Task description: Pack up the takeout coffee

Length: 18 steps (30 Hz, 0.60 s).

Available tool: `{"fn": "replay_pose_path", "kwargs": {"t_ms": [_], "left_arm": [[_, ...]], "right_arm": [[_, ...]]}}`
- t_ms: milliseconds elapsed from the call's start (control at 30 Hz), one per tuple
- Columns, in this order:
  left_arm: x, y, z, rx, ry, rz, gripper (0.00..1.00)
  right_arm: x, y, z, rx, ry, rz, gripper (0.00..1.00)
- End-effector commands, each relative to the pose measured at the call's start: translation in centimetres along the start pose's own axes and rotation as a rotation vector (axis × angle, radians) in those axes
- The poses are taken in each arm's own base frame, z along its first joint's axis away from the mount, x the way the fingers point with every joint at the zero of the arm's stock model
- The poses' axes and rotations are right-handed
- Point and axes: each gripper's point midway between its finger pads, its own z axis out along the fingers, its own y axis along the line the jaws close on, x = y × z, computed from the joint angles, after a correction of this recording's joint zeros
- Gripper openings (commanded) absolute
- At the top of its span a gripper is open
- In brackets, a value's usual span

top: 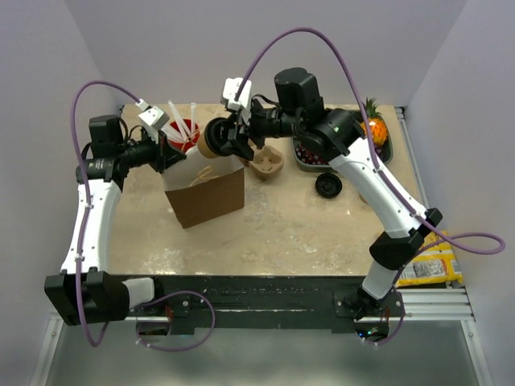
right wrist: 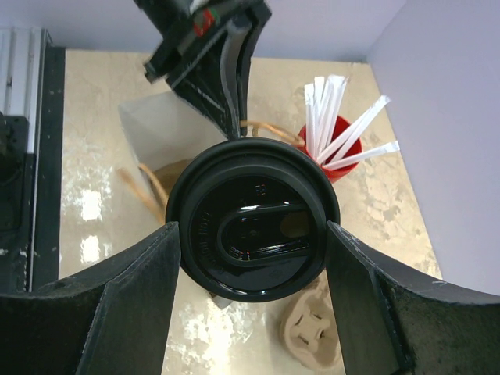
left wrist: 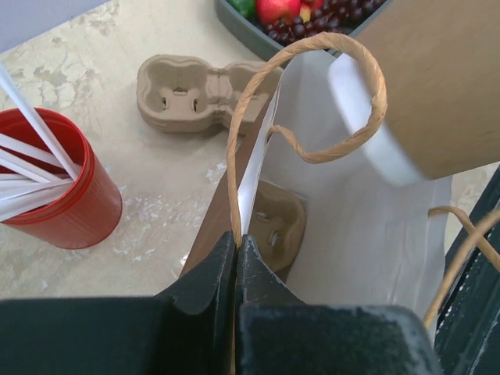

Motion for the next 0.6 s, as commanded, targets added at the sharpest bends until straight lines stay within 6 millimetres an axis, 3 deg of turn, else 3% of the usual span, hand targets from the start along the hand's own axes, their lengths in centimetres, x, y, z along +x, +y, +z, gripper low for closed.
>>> {"fn": "replay_pose_path", "kwargs": {"t_ms": [0,300,467,567], "left_arm": [[-2.5,-1.9,-1.0,0.003,-0.083,-0.035,0.0],[-4.2,-6.2,-2.9,0.039,-0.193,-0.053,0.0],[-3.7,-8.1,-3.5,0.045,-0.226,-0.036,0.0],[-3.0,-8.7,-3.7,0.027,-0.224,-0.005,0.0]], "right_arm": [[-0.9,1.2,-2.3,-0.009,-0.015,-0.075,0.0],[3.4,5.3,-2.4,-0.101,0.16,-0.121,0.0],[5.8,7.1,-2.4,-0.131,0.255,-0.087,0.0],[6.0,7.7,-2.7,-0.134,0.269,-0.014,0.0]]}}
